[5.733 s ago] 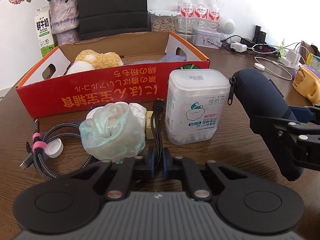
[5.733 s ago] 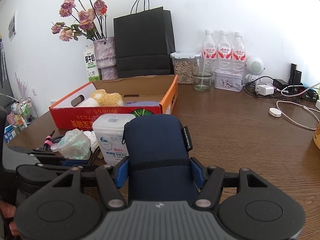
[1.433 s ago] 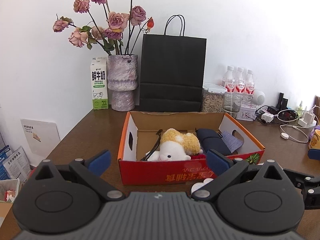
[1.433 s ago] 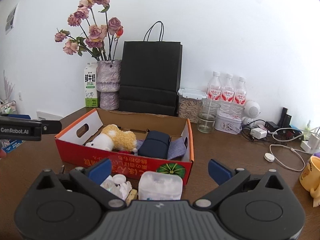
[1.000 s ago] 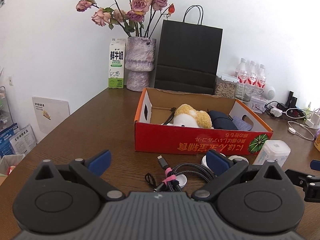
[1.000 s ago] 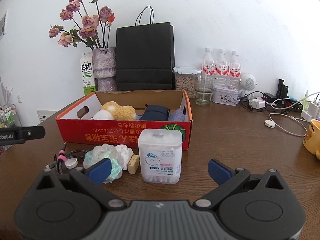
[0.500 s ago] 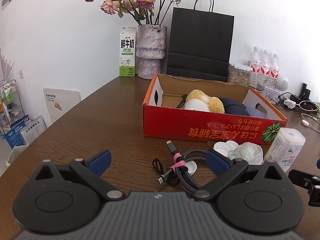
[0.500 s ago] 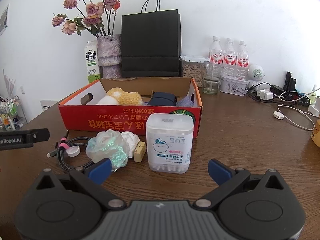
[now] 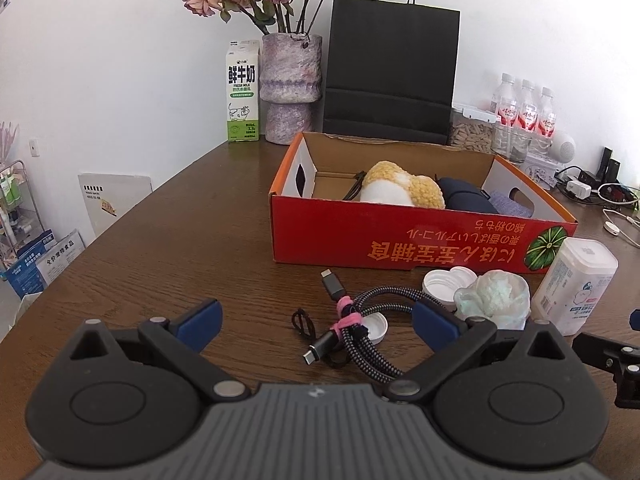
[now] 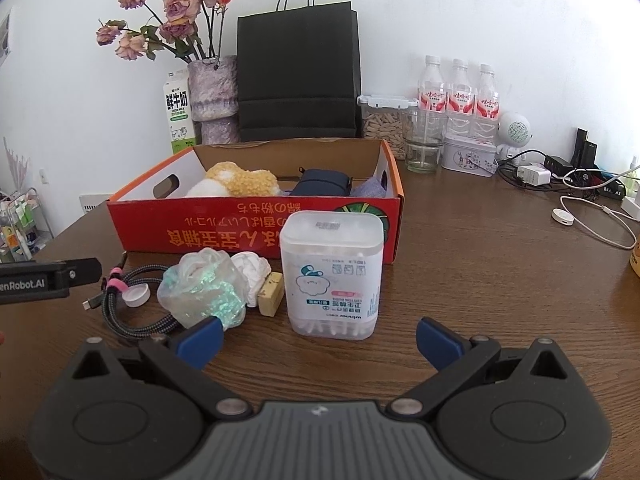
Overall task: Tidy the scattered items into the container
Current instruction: 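Grasp the coiled black cable with the left tool while the right tool grasps the white cotton-swab box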
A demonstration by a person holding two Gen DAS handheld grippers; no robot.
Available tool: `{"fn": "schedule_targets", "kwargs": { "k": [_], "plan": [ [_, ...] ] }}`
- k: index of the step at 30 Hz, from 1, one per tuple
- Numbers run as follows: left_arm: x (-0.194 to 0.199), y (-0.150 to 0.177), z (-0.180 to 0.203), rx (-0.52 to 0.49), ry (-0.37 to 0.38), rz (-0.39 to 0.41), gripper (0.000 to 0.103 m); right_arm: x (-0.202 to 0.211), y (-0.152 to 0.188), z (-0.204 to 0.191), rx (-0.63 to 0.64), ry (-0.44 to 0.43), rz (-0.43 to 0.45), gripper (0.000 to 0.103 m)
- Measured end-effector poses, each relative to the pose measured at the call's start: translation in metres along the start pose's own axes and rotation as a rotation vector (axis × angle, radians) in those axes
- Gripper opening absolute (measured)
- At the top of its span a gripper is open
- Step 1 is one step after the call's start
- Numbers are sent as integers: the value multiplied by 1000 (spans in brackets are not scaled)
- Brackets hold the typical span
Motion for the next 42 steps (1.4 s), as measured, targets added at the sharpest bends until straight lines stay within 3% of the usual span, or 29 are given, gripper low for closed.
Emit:
{"fn": "schedule_targets", "kwargs": {
  "k": [7, 20, 29, 38, 42],
  "plan": [
    [-7, 5, 13, -58, 12, -14, 103, -7, 3, 2, 3, -2, -21, 103],
    [-26, 18, 53, -199, 124, -87, 103, -16, 3, 12, 4, 12, -39, 103],
    [-46, 23, 59, -236, 78, -141, 103, -25, 0, 18, 1, 12, -50, 103],
    [-51, 24, 65, -291, 75, -144, 103, -29, 2, 20, -6, 16, -58, 103],
    [-53, 24, 63, -269, 90, -154, 103, -29, 2, 21, -8, 19, -60, 103]
  ]
}}
Point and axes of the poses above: each gripper's, at about its wrist camera, not at the fingertips, and x roughly against the way its jaws point, z to its right, y to its underside, the point moved 9 cm from there along -x, roughly the way its jaws point, and after that the axes turned 1 degree about x, right-handed, at the moved point
